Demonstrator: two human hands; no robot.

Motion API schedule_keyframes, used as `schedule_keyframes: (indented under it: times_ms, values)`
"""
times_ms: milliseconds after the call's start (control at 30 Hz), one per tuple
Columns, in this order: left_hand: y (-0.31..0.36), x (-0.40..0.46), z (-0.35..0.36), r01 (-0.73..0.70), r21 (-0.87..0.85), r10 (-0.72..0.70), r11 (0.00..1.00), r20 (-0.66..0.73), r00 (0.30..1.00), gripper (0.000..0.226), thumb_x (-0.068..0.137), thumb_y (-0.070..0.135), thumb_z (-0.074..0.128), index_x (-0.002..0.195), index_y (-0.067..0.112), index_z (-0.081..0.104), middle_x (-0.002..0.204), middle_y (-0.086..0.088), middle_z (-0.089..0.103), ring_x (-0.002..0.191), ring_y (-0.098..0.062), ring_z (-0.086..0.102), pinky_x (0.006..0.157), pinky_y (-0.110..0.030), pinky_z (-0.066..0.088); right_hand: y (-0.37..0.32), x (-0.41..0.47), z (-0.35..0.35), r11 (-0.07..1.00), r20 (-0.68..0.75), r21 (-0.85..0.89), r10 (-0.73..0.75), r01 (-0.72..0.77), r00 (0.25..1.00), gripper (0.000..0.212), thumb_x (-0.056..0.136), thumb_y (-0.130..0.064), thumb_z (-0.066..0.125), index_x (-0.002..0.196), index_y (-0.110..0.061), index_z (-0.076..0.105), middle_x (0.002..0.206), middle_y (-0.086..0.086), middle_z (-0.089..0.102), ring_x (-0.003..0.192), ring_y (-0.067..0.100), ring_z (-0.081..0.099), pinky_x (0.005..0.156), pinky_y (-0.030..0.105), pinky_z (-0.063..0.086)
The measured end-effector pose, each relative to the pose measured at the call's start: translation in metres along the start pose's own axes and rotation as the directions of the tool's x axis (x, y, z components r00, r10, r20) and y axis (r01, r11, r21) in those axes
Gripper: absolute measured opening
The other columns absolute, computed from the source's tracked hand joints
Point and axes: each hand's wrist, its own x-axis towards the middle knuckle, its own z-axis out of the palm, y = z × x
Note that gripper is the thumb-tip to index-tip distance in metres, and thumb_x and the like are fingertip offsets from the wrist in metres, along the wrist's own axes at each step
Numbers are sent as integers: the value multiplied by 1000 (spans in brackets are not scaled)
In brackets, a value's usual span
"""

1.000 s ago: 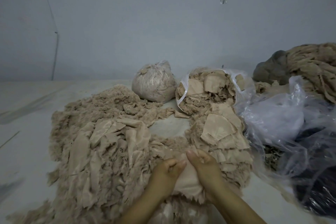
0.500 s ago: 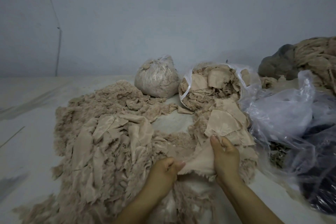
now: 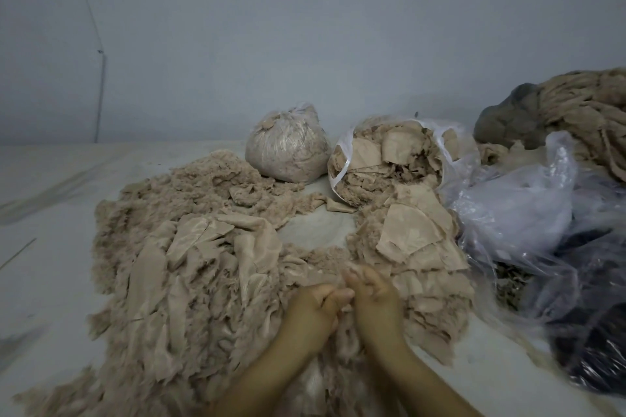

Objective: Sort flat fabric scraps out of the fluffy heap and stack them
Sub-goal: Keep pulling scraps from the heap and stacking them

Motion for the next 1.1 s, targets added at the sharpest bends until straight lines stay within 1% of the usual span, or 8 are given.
schedule_keyframes:
  times_ms: [100,233,400,567,667,767,867,1100]
  values:
    - [-14,3,-22,8,36,-4,999,-105,994,45,93,19,56,50,20,41,38,10,35,37,-2,30,47,-24,30,-6,30,-33,1000,-189,26,-4,9,982,29,93,-15,58,65,-5,55,56,0,52,56,14,47,56,26,39]
    - [3,-4,8,-59,89,60,994,-7,998,44,93,14,54,51,21,47,37,10,42,36,2,35,43,-16,29,-9,1,4,992,9,-83,-94,95,995,34,92,-16,59,60,-26,54,54,-18,56,52,-4,49,51,9,36]
    - [-7,1,-46,20,-108,-66,994,-445,893,32,91,13,55,60,9,57,56,0,53,54,-10,47,51,-21,37,-4,38,-49,999,-302,-30,8,-18,953,31,93,-13,57,63,-12,49,59,0,46,59,13,43,61,26,36]
    - [0,-2,-17,-90,285,97,954,-13,995,44,94,14,55,51,19,46,47,7,46,50,-3,45,58,-24,36,-15,32,-8,992,24,-117,-41,43,999,35,91,-20,61,60,-7,54,55,5,51,50,15,43,55,30,38]
    - [-1,3,-37,-180,479,212,859,-13,977,33,94,30,53,67,13,59,68,-2,57,67,-10,51,66,-22,38,-34,71,-22,982,-81,-182,-62,47,995,38,91,-30,61,60,-13,47,59,1,47,55,11,42,62,30,34]
    - [2,3,-59,-76,616,288,784,-252,924,14,89,27,61,100,20,67,99,-2,57,82,-12,52,68,-18,35,-54,115,-55,904,-160,-426,-40,-32,986,38,91,-41,56,114,-10,59,110,12,62,97,27,55,81,36,41]
    - [-1,8,-73,186,673,89,716,-352,932,51,87,39,62,129,13,49,122,-10,49,104,-25,54,74,-24,36,-52,120,-60,712,-193,-701,-149,-30,970,53,90,-34,59,136,-11,42,136,21,41,123,38,37,97,44,35]
    - [1,11,-67,121,126,-90,985,-226,970,19,88,15,63,70,11,66,52,10,55,50,-4,49,51,-21,38,-25,11,20,954,503,-288,76,84,861,9,90,-29,63,94,-23,67,85,-10,64,81,8,61,78,25,48]
